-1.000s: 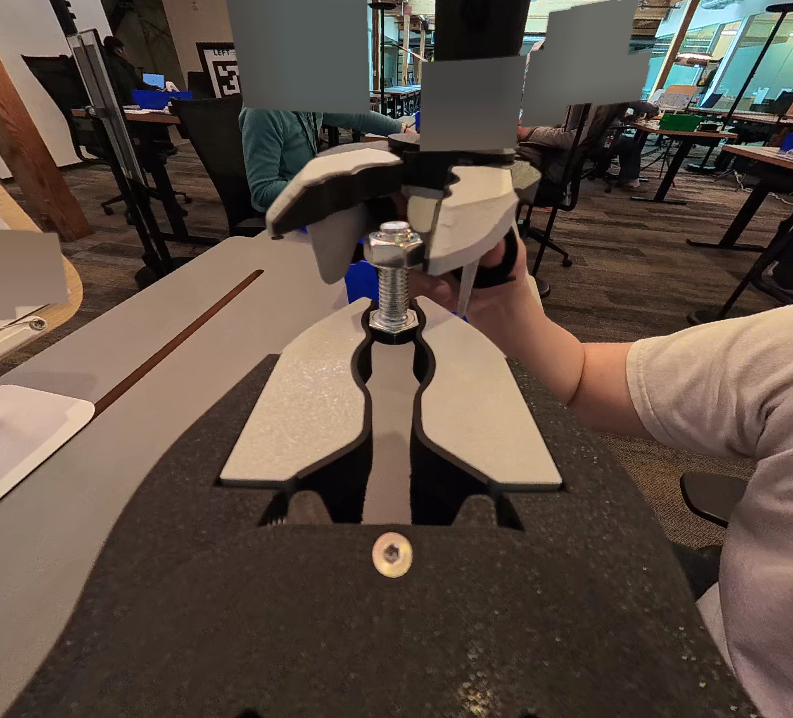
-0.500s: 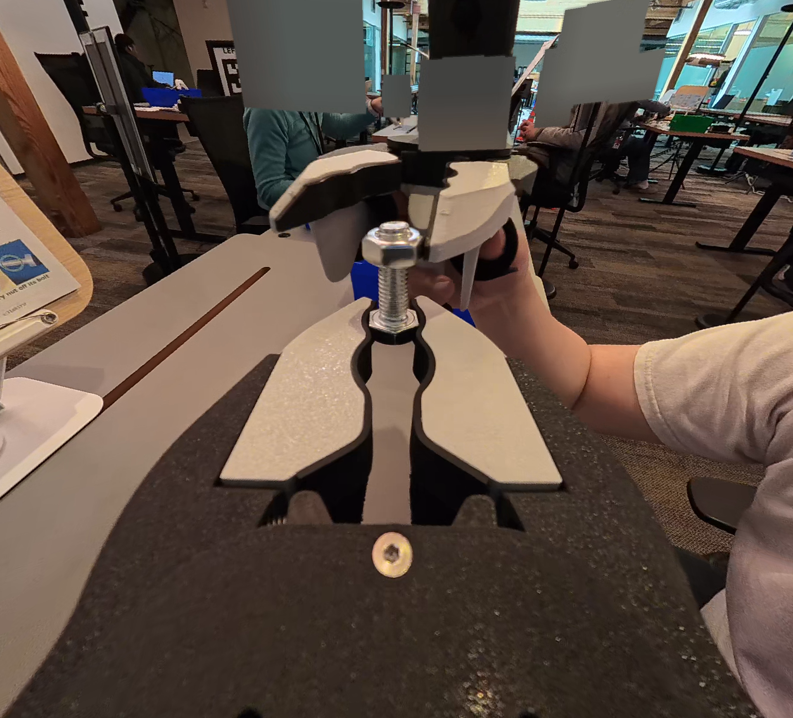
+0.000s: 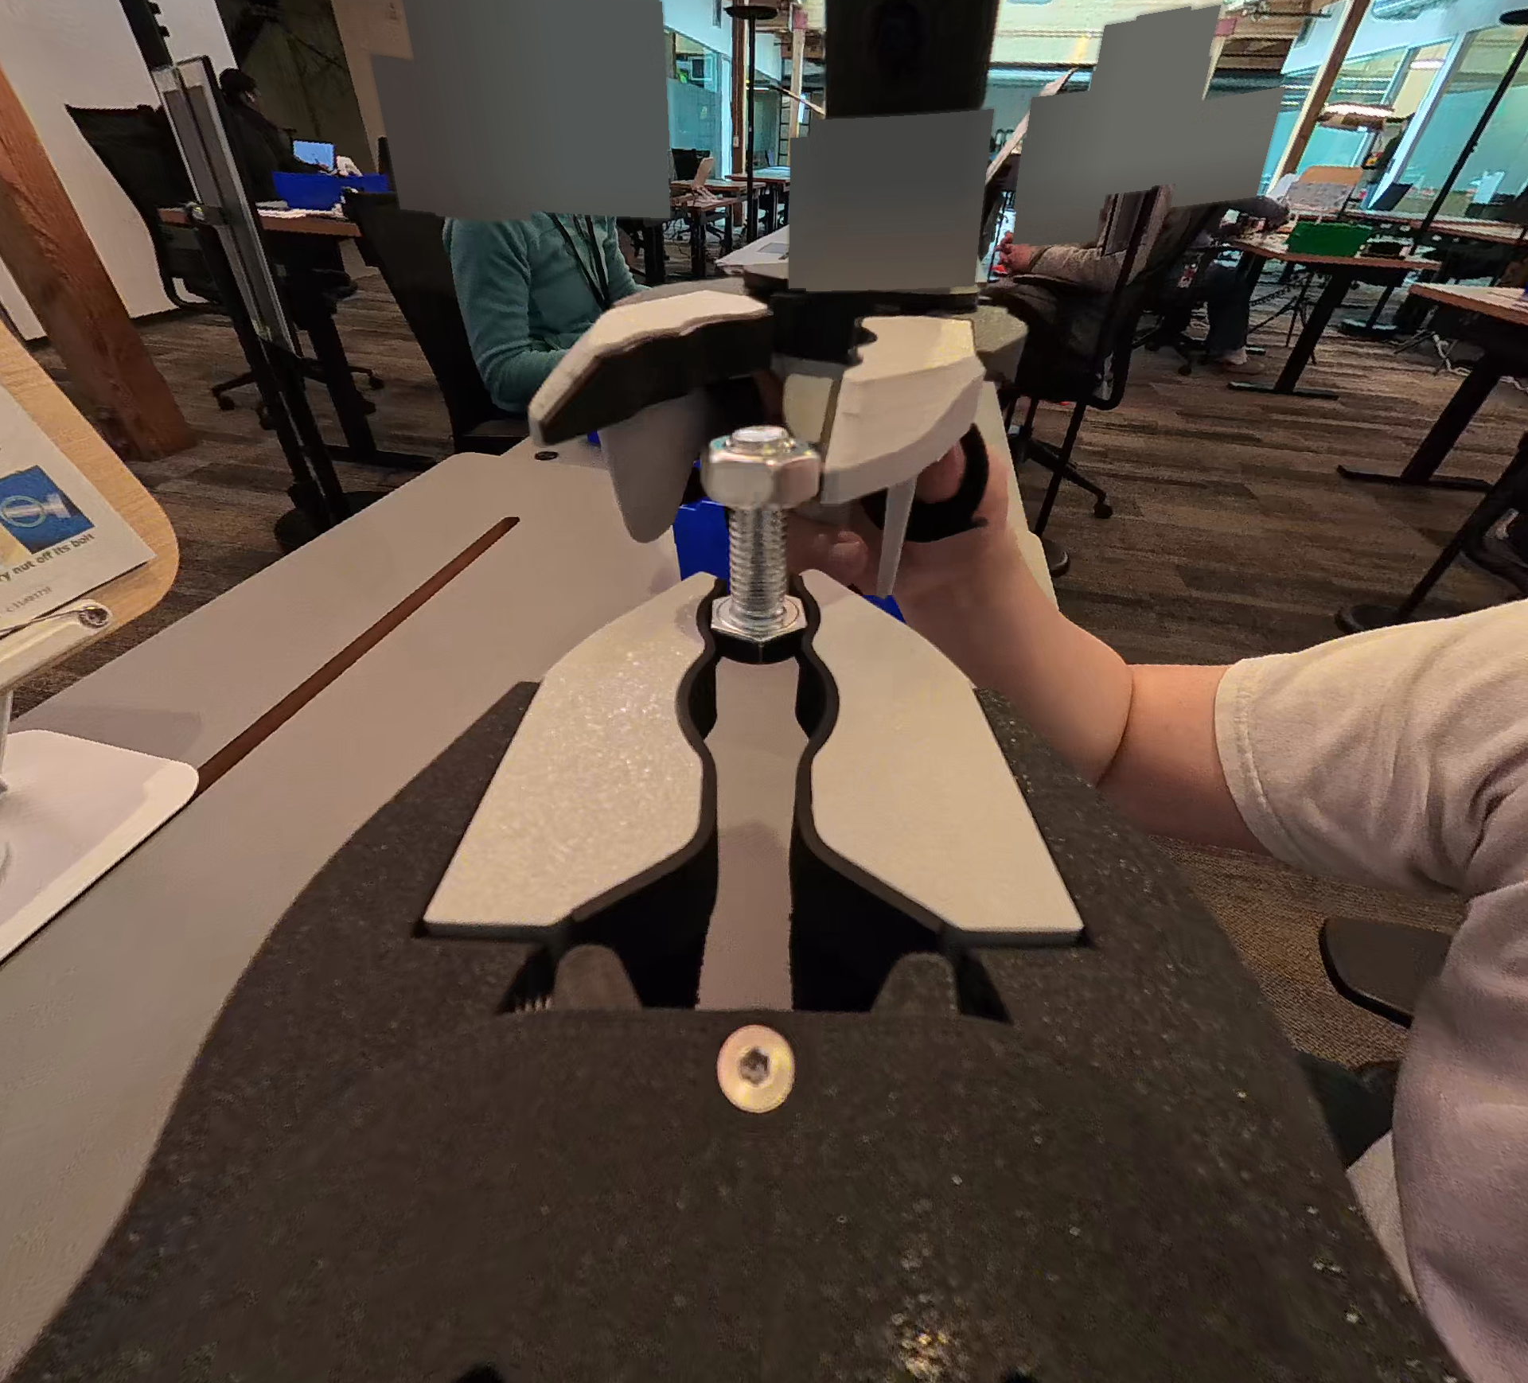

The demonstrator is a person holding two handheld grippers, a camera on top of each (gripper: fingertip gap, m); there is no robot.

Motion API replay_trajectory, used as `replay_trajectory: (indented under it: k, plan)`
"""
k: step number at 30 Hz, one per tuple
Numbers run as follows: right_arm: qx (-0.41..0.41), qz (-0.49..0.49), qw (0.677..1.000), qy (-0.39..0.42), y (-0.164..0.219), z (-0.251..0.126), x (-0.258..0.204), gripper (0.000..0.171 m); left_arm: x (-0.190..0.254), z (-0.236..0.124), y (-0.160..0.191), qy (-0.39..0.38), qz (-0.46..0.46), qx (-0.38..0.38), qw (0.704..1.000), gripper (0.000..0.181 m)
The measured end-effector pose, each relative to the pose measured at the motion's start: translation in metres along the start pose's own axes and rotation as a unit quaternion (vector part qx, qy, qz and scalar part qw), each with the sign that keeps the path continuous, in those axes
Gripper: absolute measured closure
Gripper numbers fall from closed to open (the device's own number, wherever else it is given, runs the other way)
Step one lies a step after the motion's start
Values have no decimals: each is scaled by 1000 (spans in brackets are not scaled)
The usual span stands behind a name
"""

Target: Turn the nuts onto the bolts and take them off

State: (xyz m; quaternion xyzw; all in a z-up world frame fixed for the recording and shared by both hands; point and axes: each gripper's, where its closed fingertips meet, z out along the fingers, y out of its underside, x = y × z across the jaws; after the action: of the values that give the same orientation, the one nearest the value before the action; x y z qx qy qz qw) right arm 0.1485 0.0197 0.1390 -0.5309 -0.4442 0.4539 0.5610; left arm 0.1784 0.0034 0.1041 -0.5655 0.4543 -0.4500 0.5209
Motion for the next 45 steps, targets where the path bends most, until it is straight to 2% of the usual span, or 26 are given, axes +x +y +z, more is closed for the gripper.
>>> replay_trajectory:
  k: [4,9,15,18,23,26,29,32,35,37,42,45]
  plan:
    - [18,26,999,1,-5,-9,10,127,-2,-3,-2,-1,-2,3,1000,167]
    - [13,19,999,-32,-4,-1,-8,125,1,1,1,4,-1,-2,1000,167]
    - [17,19,1000,7,-6,-10,9,127,0,0,0,4,-3,0,1000,167]
    - [37,38,998,-18,-14,-15,4,127,1,-1,-1,2,2,-1,1000,167]
    - [4,13,999,-38,-3,-2,-11,124,3,2,2,6,3,-6,1000,167]
    - [3,9,1000,-19,-1,-2,-2,122,2,1,1,1,4,-5,1000,167]
    - [24,30,999,-9,-6,-11,9,129,1,-1,-1,5,0,-1,1000,167]
    - [29,40,998,-26,-10,-14,5,128,1,-1,0,3,3,-3,1000,167]
    - [0,16,999,-27,-5,-11,-4,128,-2,3,8,-4,13,-26,1000,167]
    - [-48,9,998,-29,6,-9,-10,127,-5,6,18,-13,21,-55,998,167]
    - [-151,-30,987,54,31,-15,5,124,-14,16,41,-38,47,-109,992,167]
    - [-182,-4,982,50,42,-14,3,125,-19,20,50,-52,56,-128,989,167]
